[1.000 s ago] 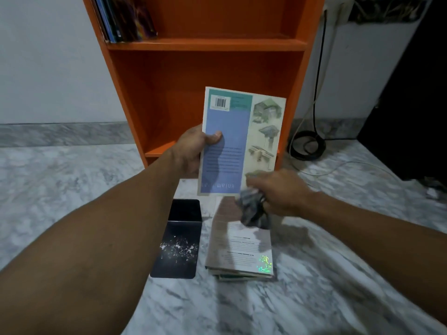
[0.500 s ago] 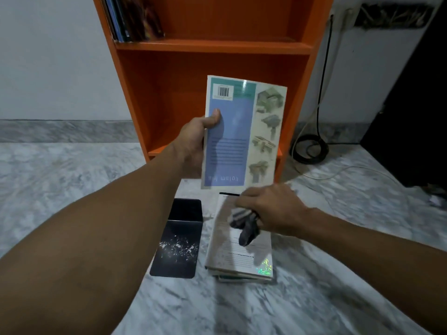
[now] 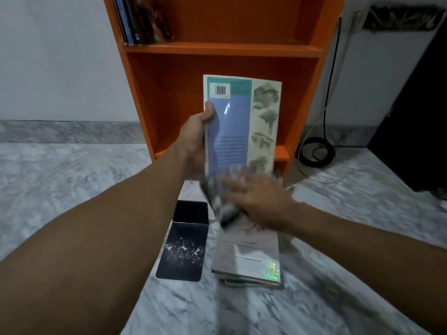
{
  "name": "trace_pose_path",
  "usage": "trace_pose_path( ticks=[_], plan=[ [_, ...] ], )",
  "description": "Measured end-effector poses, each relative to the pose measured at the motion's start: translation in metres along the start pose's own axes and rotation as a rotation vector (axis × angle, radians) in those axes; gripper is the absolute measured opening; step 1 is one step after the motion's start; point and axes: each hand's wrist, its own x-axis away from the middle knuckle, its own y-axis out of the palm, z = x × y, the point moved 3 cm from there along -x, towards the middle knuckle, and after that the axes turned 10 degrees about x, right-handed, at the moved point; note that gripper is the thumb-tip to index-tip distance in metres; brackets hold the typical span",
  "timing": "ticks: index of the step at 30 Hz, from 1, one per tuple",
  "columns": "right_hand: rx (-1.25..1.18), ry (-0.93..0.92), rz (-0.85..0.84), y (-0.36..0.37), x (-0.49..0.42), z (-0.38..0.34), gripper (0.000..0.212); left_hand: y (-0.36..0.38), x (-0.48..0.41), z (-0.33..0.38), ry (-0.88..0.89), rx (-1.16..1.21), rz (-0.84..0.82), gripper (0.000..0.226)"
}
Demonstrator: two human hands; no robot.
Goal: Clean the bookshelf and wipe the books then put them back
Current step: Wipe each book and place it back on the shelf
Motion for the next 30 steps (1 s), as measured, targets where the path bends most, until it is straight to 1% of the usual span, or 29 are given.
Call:
trace_pose_path(
  ticks=[1,2,3,5,6,7,8,9,10,12,13,14,15,16,17,18,21,22,23,24,25,26,27,28,29,30],
  plan=[
    [-0.039,-0.079,-0.072,-0.003,0.009,-0.008,0.027,-0.003,-0.001,0.004,0.036,-0.007,0.035,0.048],
    [-0.102,-0.075,-0.093,-0.014,0.009,-0.010,0.024,-0.004,-0.003,0.008,0.074,-0.014,0.069,0.045],
    [-0.173,-0.010,-0.018,-0.028,0.001,-0.005,0.027,-0.003,-0.005,0.010,0.104,-0.025,0.089,0.044],
    [-0.265,0.219,0.263,-0.060,-0.026,0.023,0.027,-0.001,-0.007,0.011,0.123,-0.001,0.093,0.046],
    [-0.252,0.359,0.381,-0.074,-0.042,0.045,0.024,0.001,-0.005,0.010,0.119,0.010,0.085,0.046],
    [-0.188,0.480,0.458,-0.085,-0.057,0.065,0.025,0.003,-0.005,0.009,0.105,0.003,0.082,0.045],
    [-0.121,0.554,0.474,-0.091,-0.070,0.081,0.031,0.005,-0.005,0.006,0.074,-0.017,0.074,0.044],
    [-0.084,0.568,0.445,-0.091,-0.078,0.088,0.037,0.009,-0.005,0.004,0.050,-0.037,0.071,0.044],
    [-0.048,0.540,0.400,-0.083,-0.079,0.087,0.039,0.013,-0.005,0.003,0.040,-0.049,0.056,0.042],
    [0.060,0.418,0.304,-0.055,-0.063,0.064,0.035,0.019,-0.004,0.003,0.044,-0.009,0.030,0.041],
    [0.103,0.316,0.265,-0.040,-0.049,0.046,0.031,0.019,-0.005,0.005,0.054,0.018,0.028,0.044],
    [0.109,0.167,0.206,-0.026,-0.033,0.029,0.027,0.017,-0.006,0.006,0.076,0.025,0.045,0.047],
    [0.067,0.017,0.110,-0.016,-0.019,0.014,0.024,0.011,-0.009,0.008,0.107,-0.003,0.076,0.046],
    [0.013,-0.078,0.014,-0.013,-0.009,0.006,0.022,0.006,-0.010,0.008,0.132,-0.046,0.109,0.044],
    [-0.051,-0.084,-0.027,-0.018,-0.005,0.009,0.022,-0.001,-0.012,0.008,0.156,-0.092,0.156,0.041],
    [-0.119,-0.002,0.030,-0.027,-0.007,0.020,0.023,-0.004,-0.013,0.008,0.173,-0.141,0.186,0.040],
    [-0.180,0.428,0.418,-0.071,-0.030,0.078,0.025,-0.008,-0.013,0.006,0.182,-0.189,0.177,0.037],
    [-0.160,0.554,0.501,-0.084,-0.036,0.101,0.027,-0.007,-0.010,0.005,0.172,-0.198,0.178,0.034],
    [-0.136,0.654,0.524,-0.091,-0.040,0.120,0.031,-0.006,-0.009,0.005,0.163,-0.212,0.182,0.032],
    [-0.128,0.709,0.498,-0.091,-0.040,0.132,0.038,-0.005,-0.008,0.006,0.160,-0.212,0.175,0.031],
    [-0.132,0.704,0.447,-0.086,-0.036,0.133,0.045,-0.002,-0.008,0.007,0.161,-0.205,0.160,0.032],
    [-0.132,0.630,0.361,-0.075,-0.027,0.125,0.048,-0.001,-0.010,0.009,0.168,-0.191,0.140,0.034],
    [-0.138,0.515,0.260,-0.059,-0.015,0.110,0.041,0.002,-0.010,0.012,0.179,-0.186,0.130,0.034],
    [-0.136,0.370,0.123,-0.042,-0.002,0.090,0.033,0.003,-0.009,0.014,0.196,-0.190,0.137,0.033],
    [-0.107,0.211,-0.054,-0.027,0.012,0.068,0.030,0.001,-0.008,0.016,0.216,-0.199,0.164,0.032],
    [-0.069,0.071,-0.211,-0.019,0.025,0.052,0.033,-0.001,-0.009,0.016,0.238,-0.209,0.195,0.032]
  ],
)
